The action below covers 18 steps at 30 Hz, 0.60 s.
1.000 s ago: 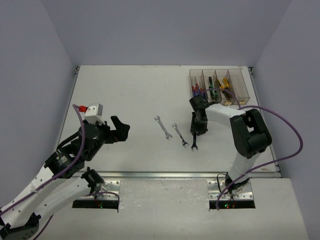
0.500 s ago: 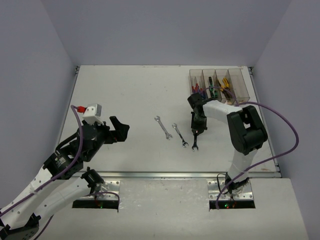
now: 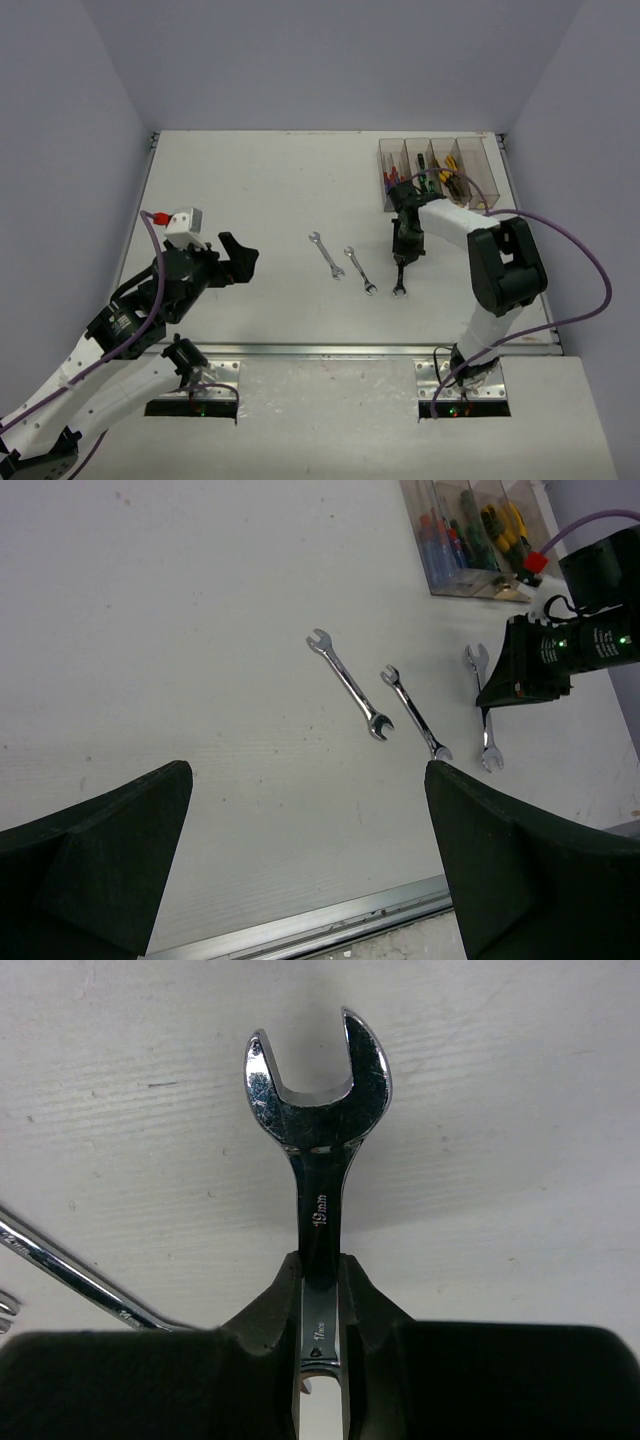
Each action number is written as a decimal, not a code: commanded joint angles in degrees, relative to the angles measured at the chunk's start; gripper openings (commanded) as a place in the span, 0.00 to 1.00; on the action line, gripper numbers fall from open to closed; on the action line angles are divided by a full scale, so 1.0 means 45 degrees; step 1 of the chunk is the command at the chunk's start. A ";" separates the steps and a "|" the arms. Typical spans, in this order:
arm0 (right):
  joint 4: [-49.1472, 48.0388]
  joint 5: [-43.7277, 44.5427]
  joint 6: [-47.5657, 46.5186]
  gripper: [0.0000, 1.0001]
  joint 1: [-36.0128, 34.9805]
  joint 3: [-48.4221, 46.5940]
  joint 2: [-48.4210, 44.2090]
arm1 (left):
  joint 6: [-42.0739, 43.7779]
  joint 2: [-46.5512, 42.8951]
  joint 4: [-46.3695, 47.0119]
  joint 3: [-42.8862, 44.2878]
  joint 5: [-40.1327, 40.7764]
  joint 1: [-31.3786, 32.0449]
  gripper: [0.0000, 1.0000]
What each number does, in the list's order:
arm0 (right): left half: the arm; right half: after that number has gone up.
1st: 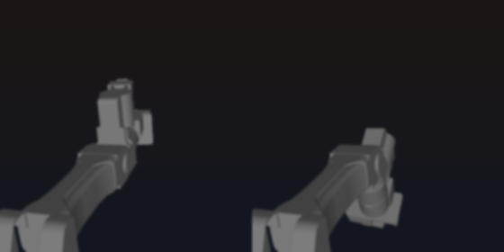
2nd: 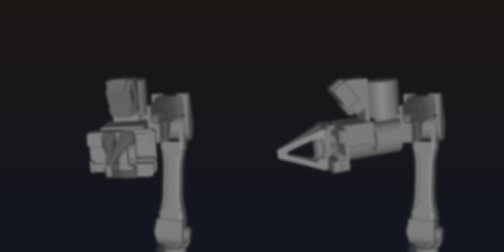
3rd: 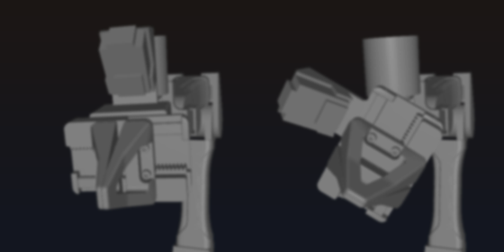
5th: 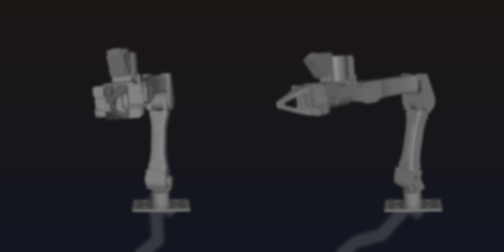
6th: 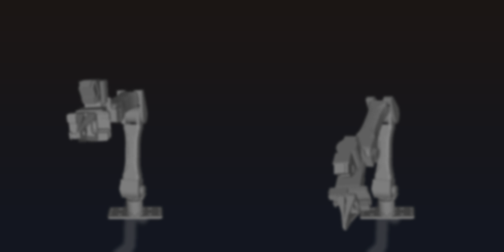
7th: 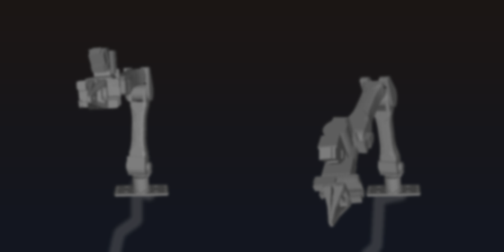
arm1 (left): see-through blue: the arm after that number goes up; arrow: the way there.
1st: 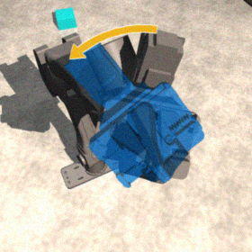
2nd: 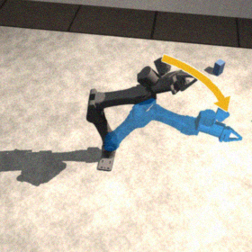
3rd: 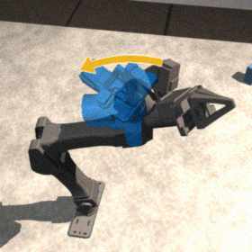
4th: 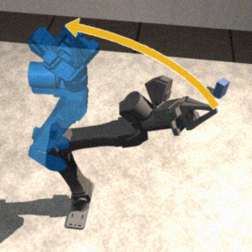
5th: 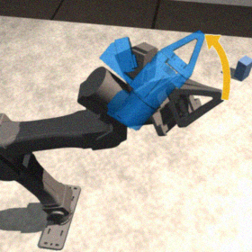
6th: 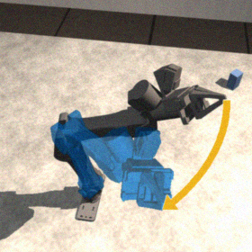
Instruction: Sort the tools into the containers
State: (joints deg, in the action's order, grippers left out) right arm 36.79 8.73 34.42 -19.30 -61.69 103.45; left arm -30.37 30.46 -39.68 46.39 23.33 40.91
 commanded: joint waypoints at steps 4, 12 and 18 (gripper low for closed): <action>0.0430 0.0508 -0.0768 0.00 0.0533 -0.0540 -0.1517 | 0.0128 -0.0052 0.0555 -0.0019 0.0049 0.0051 1.00; 0.1268 0.1481 -0.1983 0.00 0.2098 -0.2531 -0.1443 | 0.0128 -0.0077 0.0555 -0.0036 0.0010 0.0043 1.00; 0.2003 0.1939 -0.3002 0.00 0.3156 -0.5089 -0.0524 | 0.0141 -0.0128 0.0588 -0.0049 -0.0023 0.0051 1.00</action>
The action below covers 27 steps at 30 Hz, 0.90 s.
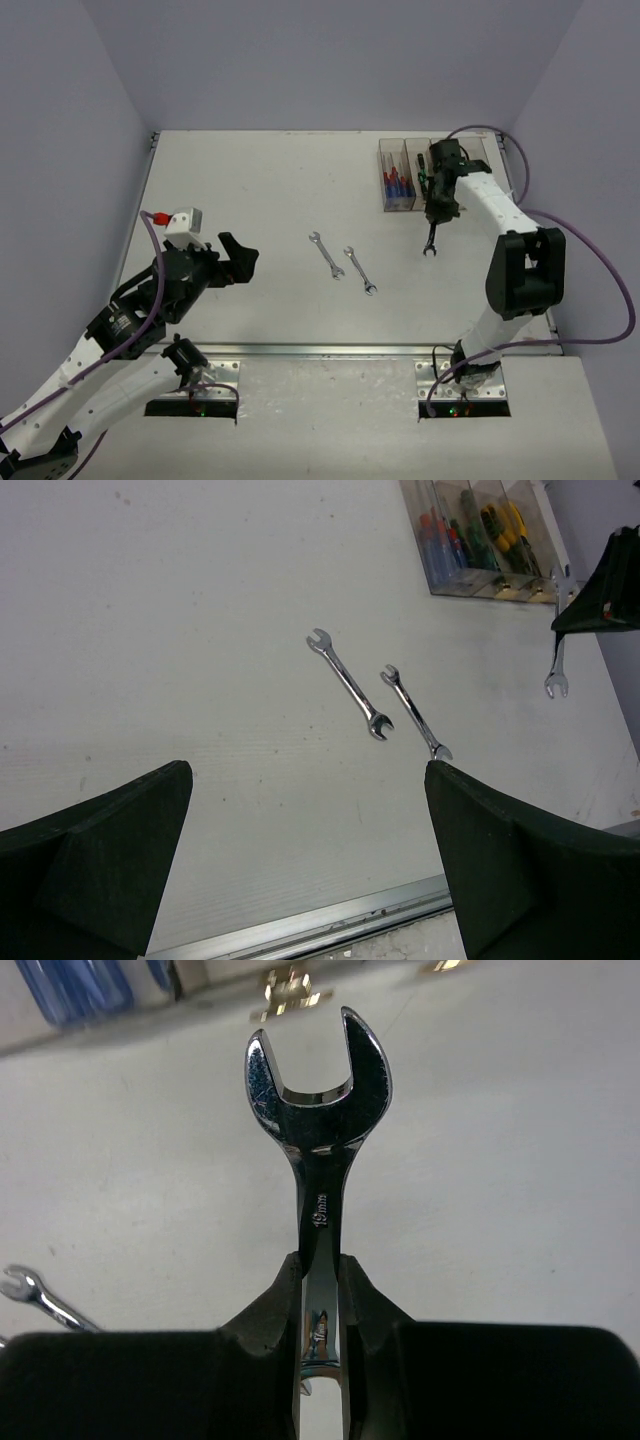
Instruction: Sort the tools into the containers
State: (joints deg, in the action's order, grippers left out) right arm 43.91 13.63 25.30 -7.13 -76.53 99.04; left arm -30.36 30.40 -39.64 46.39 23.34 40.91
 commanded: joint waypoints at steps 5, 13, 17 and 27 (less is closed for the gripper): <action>0.0526 0.1713 -0.1939 0.00 0.1101 -0.3690 0.1641 | 0.0167 -0.0095 0.0625 -0.0073 -0.0112 0.0050 1.00; 0.0340 0.3336 -0.3271 0.00 0.2182 -0.7635 0.4043 | 0.0165 -0.0305 0.0664 -0.0094 -0.0174 0.0051 1.00; 0.0172 0.3984 -0.3782 0.00 0.2504 -0.9210 0.5367 | 0.0185 -0.0388 0.0693 -0.0114 -0.0225 0.0061 1.00; -0.4683 0.5926 -0.6078 0.00 0.2463 -0.7299 0.5922 | 0.0263 -0.0550 0.0761 -0.0142 -0.0460 0.0051 1.00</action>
State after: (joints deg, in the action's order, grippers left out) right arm 36.54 34.52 3.72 4.54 -111.39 125.18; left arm -30.19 28.85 -38.99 45.93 22.31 40.91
